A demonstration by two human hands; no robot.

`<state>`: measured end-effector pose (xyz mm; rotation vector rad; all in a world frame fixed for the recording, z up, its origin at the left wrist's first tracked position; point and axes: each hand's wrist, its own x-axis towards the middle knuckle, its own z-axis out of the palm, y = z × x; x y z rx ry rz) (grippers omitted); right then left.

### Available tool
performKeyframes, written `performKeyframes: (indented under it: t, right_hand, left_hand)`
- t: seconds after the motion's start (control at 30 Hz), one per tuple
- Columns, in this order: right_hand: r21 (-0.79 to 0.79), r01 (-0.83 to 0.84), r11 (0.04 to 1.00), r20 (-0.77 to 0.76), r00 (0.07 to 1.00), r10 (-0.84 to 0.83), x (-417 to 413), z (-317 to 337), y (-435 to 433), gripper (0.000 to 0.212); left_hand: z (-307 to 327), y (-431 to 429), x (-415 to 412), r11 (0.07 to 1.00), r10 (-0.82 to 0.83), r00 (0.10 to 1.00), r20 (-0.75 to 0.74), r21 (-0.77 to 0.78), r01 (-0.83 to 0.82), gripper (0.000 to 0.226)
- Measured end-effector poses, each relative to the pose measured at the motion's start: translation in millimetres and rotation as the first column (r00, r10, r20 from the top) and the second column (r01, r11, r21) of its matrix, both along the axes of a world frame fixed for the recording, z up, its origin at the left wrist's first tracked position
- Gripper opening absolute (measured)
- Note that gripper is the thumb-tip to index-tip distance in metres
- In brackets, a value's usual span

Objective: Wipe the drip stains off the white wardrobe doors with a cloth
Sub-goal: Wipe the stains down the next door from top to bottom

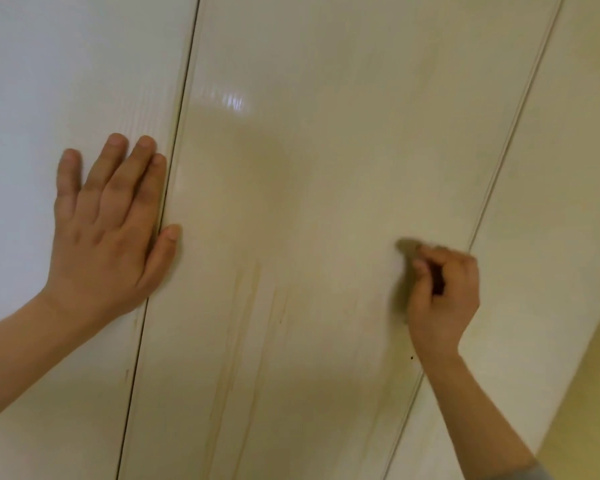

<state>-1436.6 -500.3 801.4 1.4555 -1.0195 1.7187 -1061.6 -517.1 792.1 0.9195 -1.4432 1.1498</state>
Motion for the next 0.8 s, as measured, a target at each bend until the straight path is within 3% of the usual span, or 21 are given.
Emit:
performKeyframes:
  t: [0.1,0.2,0.33,0.5,0.67,0.8]
  right_hand:
    - [-0.090,0.041,0.995,0.110,0.993,-0.031,-20.0,58.6,-14.5,0.013]
    - [-0.128,0.028,0.991,0.196,0.981,-0.002,-26.7,76.1,-28.7,0.015]
    - [-0.131,0.038,0.991,0.190,0.982,-0.013,-11.9,23.0,-30.2,0.014]
    - [0.004,-0.069,0.998,0.069,0.995,0.069,0.1,-44.1,-12.8,0.014]
    - [-0.071,0.047,0.996,0.132,0.990,-0.037,-30.4,22.8,-13.2,0.014]
    - [-0.081,0.031,0.996,0.215,0.977,-0.013,-43.2,45.9,-27.3,0.014]
  left_hand:
    - [0.3,3.0,-0.9,1.000,-0.012,1.000,-0.013,0.009,0.012,0.060]
    - [0.1,3.8,-0.8,0.999,-0.020,1.000,-0.023,0.030,0.021,0.061]
    - [1.1,2.2,-0.8,0.999,-0.026,1.000,-0.016,0.033,0.027,0.061]
    - [0.8,4.7,-1.2,0.998,-0.041,0.999,-0.027,0.050,0.042,0.061]
    - [-0.3,2.2,0.4,0.998,-0.042,0.999,-0.020,0.042,0.043,0.061]
    - [-0.9,1.0,-0.8,0.996,-0.068,0.997,-0.031,0.048,0.070,0.062]
